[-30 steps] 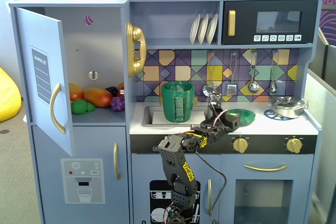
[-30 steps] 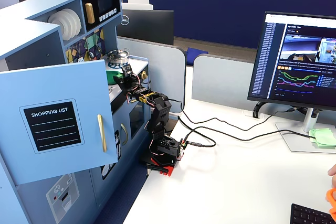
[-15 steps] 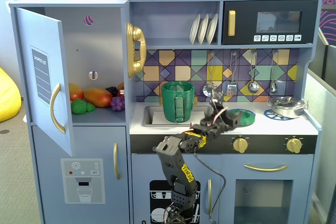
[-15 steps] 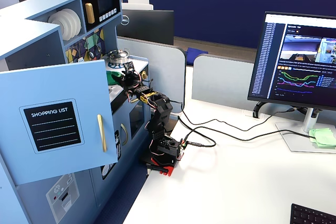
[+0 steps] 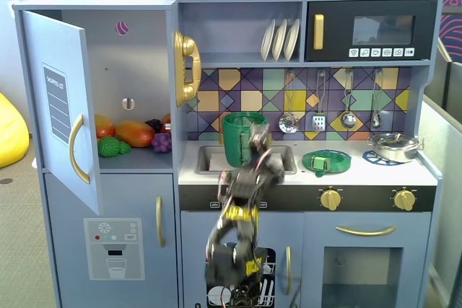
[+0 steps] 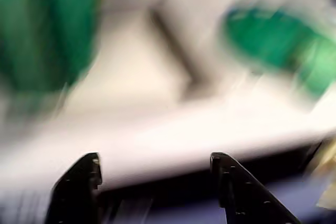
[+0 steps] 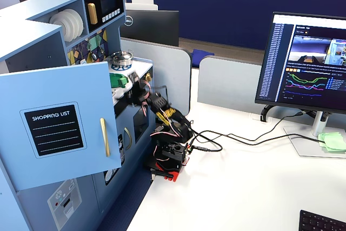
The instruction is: Take off the lid from the green recipient and place it on the counter
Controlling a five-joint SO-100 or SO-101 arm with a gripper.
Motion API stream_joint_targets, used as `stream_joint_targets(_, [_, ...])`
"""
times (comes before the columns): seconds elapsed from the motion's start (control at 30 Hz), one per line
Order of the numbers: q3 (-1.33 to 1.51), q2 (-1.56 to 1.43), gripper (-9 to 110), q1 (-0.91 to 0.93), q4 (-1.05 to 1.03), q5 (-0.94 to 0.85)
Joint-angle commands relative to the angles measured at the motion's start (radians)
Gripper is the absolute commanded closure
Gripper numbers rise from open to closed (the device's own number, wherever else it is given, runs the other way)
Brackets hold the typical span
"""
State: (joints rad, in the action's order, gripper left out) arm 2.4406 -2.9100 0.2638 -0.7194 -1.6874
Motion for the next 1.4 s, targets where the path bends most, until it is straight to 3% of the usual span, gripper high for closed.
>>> stream_joint_targets(0.0, [0.186,-0.186,92,-0.109,-0.178,0.023])
stream_joint_targets(0.17, [0.374,-0.196,101,-0.210,-0.230,0.091])
stream_joint_targets(0.43, [0.499,-0.267,101,-0.331,-0.528,0.184])
stream_joint_targets(0.73, [0.555,-0.267,101,-0.307,-0.704,0.144])
stream_joint_targets(0.87, [0.555,-0.268,101,-0.284,-0.792,0.040])
stream_joint_targets(1.0, [0.555,-0.268,99,-0.249,-0.813,0.175])
stream_joint_targets(1.37, [0.555,-0.268,98,-0.181,-0.813,0.178])
